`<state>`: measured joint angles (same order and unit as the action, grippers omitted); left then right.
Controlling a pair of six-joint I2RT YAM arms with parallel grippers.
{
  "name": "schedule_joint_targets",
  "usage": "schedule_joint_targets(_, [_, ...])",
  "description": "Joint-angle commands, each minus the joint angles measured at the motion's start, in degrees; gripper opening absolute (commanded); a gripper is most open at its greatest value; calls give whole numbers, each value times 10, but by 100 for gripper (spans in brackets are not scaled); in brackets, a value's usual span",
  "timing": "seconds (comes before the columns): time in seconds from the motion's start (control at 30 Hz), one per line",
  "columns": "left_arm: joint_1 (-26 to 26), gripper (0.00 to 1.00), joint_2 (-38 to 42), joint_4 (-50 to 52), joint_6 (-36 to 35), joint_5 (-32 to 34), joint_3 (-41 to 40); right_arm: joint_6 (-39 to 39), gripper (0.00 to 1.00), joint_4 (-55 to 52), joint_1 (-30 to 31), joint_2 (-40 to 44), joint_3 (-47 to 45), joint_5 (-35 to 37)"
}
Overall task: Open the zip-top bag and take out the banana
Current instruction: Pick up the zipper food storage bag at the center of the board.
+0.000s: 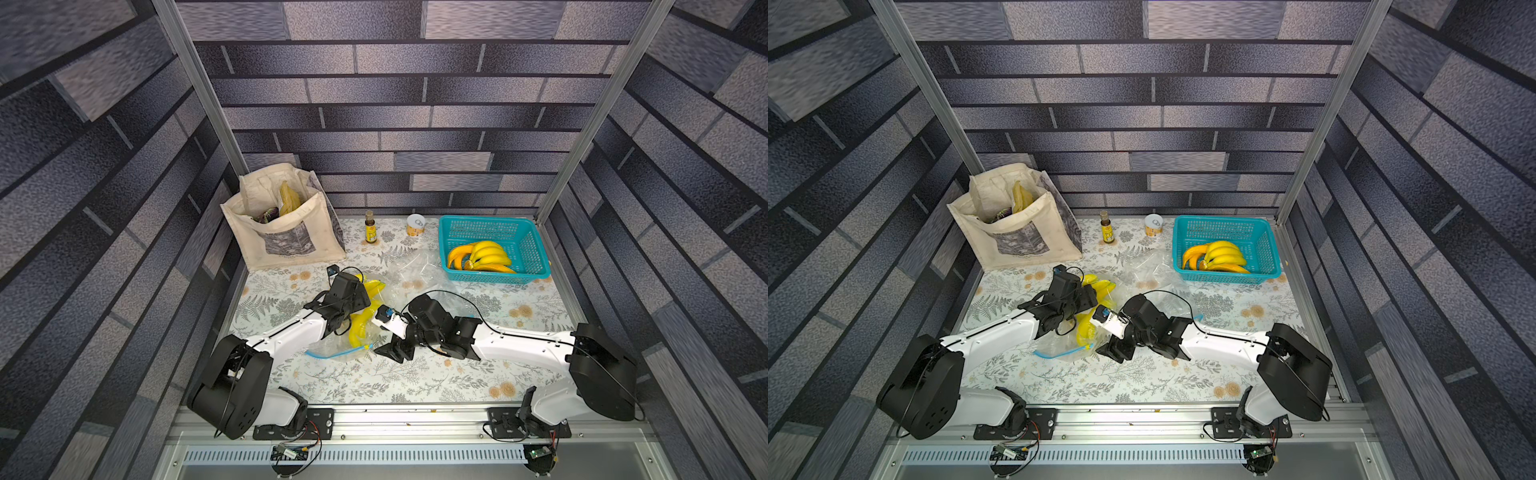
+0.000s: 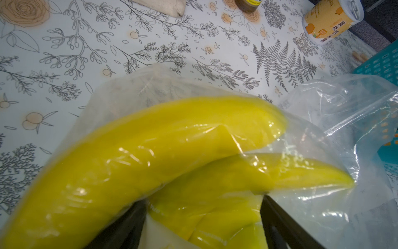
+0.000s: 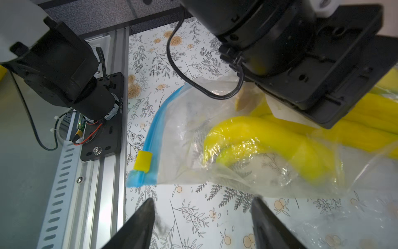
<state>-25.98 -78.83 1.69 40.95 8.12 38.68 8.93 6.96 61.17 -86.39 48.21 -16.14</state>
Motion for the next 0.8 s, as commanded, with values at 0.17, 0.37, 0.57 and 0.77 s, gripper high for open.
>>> schedule_joint_targets(0.17, [12, 86, 1, 25, 1, -42, -15, 55, 71, 8, 14, -54, 65, 4])
schedule_joint_targets(0.37, [23, 85, 11, 16, 4, -56, -26, 70, 45, -12, 14, -89, 98, -5])
schedule_joint_targets(0.57, [27, 86, 18, 12, 3, -65, -30, 52, 5, -32, 15, -107, 149, -64])
schedule_joint_targets(0.77, [31, 97, 58, 36, -2, -47, -40, 44, 0, -97, 15, -101, 180, -86])
